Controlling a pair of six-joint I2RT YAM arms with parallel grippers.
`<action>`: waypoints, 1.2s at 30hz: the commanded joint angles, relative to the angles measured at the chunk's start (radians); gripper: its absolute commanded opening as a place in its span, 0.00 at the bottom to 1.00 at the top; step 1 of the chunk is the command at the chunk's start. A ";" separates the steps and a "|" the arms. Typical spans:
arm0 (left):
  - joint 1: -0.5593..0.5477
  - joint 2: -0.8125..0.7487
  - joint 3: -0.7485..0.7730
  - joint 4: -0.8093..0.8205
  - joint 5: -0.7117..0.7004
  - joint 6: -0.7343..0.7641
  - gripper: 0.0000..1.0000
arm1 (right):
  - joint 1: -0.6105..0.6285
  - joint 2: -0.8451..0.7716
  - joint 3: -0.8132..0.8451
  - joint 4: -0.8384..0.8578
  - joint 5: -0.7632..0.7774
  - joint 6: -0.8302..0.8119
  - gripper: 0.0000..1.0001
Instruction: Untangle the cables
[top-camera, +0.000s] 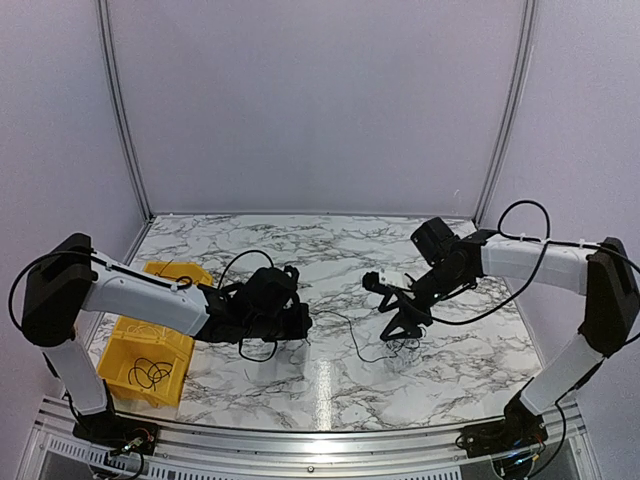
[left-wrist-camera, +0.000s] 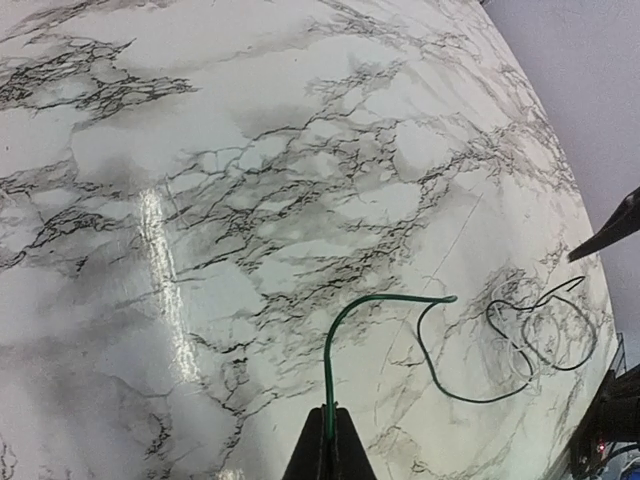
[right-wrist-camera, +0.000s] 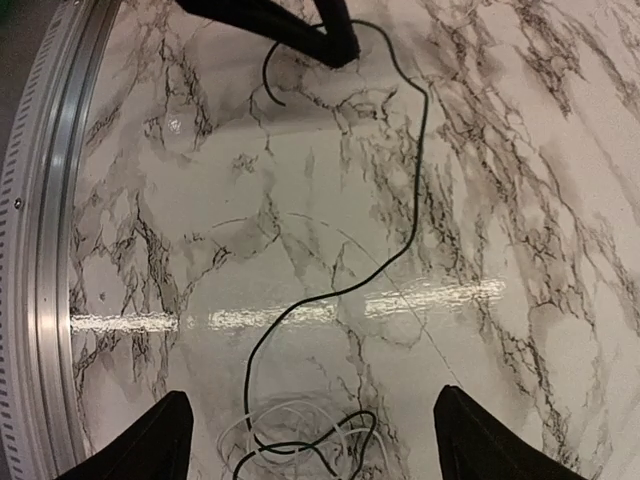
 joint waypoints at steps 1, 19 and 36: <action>-0.008 -0.027 0.023 0.086 0.006 -0.031 0.00 | 0.074 0.012 -0.044 -0.005 0.107 -0.039 0.85; -0.005 -0.048 0.012 0.083 -0.003 -0.004 0.00 | 0.159 0.133 -0.093 0.049 0.204 -0.059 0.50; 0.097 -0.629 -0.005 -0.379 -0.401 0.191 0.00 | 0.133 0.181 -0.208 0.130 0.326 -0.011 0.09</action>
